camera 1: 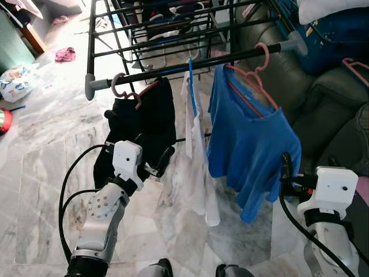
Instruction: Hang hanger
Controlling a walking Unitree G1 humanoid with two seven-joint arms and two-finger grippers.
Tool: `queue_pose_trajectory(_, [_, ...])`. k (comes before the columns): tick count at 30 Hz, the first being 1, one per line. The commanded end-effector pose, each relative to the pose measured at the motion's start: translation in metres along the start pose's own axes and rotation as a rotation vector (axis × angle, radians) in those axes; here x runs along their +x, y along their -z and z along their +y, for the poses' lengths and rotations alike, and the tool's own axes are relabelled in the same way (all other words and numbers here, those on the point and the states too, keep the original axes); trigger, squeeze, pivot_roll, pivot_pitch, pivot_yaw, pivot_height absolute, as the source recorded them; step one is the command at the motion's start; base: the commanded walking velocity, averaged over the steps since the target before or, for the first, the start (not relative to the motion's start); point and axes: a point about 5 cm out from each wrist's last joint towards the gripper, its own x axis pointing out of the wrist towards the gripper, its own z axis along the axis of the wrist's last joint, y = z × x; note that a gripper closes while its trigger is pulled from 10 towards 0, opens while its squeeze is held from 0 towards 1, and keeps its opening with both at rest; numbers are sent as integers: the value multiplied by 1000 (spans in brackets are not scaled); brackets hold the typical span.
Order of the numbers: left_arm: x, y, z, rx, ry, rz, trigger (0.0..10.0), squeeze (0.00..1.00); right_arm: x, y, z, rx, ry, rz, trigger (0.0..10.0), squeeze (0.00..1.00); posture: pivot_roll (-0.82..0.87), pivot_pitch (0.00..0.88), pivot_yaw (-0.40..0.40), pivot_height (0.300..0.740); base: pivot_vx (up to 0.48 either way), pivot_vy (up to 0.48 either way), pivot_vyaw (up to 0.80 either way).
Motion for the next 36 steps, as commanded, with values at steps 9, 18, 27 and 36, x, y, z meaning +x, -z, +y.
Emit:
queue_pose_trajectory(9, [-2,-1,1,-8,-16,-4,10000,0,3,-9,2,-29,-22,-32,10000,0,-121,177,92,740,325,0,0])
queue_pose_trajectory(18, [-4,2,1,-8,-18,5,10000,0,0,-7,7,-36,-28,-25,10000,0,-122,141,84,740,351,0,0])
queue_pose_trajectory(27, [-2,13,-1,-2,-56,57,10000,0,5,-5,15,-39,-94,-22,10000,0,-125,93,73,740,64,0,0])
queue_pose_trajectory(36, [2,13,2,8,-135,37,10000,0,9,-4,29,-5,-243,-2,10000,0,-90,75,1,740,0,0,0])
